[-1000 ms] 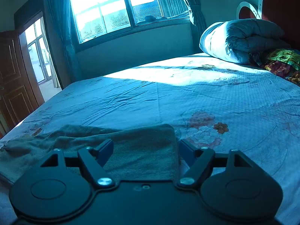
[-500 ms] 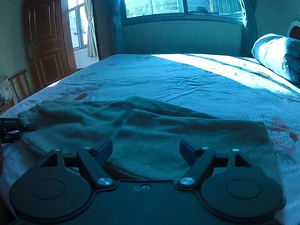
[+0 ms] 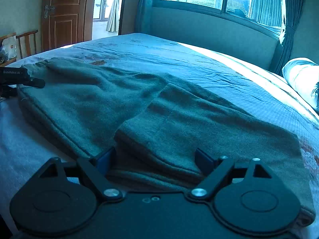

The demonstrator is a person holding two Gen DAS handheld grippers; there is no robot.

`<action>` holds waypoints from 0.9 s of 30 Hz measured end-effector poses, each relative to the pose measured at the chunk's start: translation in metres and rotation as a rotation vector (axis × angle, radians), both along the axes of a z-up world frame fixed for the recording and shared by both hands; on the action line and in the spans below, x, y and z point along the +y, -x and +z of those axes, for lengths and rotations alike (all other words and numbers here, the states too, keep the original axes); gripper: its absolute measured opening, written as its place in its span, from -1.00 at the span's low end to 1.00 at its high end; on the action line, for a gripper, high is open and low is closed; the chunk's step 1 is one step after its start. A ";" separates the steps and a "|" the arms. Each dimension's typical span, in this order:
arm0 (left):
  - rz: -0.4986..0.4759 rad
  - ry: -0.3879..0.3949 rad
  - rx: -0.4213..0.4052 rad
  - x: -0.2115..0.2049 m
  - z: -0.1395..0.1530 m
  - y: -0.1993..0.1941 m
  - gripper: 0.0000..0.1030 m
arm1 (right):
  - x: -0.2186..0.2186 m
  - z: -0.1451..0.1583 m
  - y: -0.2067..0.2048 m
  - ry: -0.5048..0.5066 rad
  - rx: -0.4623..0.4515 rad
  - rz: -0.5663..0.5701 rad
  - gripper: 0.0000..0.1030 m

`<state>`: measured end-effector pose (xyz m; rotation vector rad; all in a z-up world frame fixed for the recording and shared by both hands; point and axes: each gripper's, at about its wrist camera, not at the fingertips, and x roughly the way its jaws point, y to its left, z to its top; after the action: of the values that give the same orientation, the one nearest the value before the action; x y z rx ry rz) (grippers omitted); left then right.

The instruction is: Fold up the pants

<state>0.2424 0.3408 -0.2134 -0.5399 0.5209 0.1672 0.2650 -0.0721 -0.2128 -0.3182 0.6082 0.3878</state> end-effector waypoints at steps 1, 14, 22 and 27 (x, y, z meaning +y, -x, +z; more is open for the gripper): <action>0.032 0.044 -0.008 0.008 -0.002 0.003 0.01 | -0.002 0.004 0.002 -0.013 -0.014 -0.006 0.54; -0.013 -0.052 -0.138 -0.020 0.048 0.009 -0.35 | -0.002 -0.005 0.005 0.001 -0.024 0.033 0.52; -0.186 -0.139 -0.253 -0.101 0.125 -0.009 -0.35 | -0.120 0.043 0.017 -0.459 -0.055 -0.189 0.59; -0.358 -0.207 -0.284 -0.203 0.144 -0.032 -0.35 | -0.201 0.052 0.005 -0.553 -0.030 -0.405 0.59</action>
<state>0.2747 0.1379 -0.0690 -0.2557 0.3108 -0.1946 0.2600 -0.2736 -0.1609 0.3260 0.4977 0.1471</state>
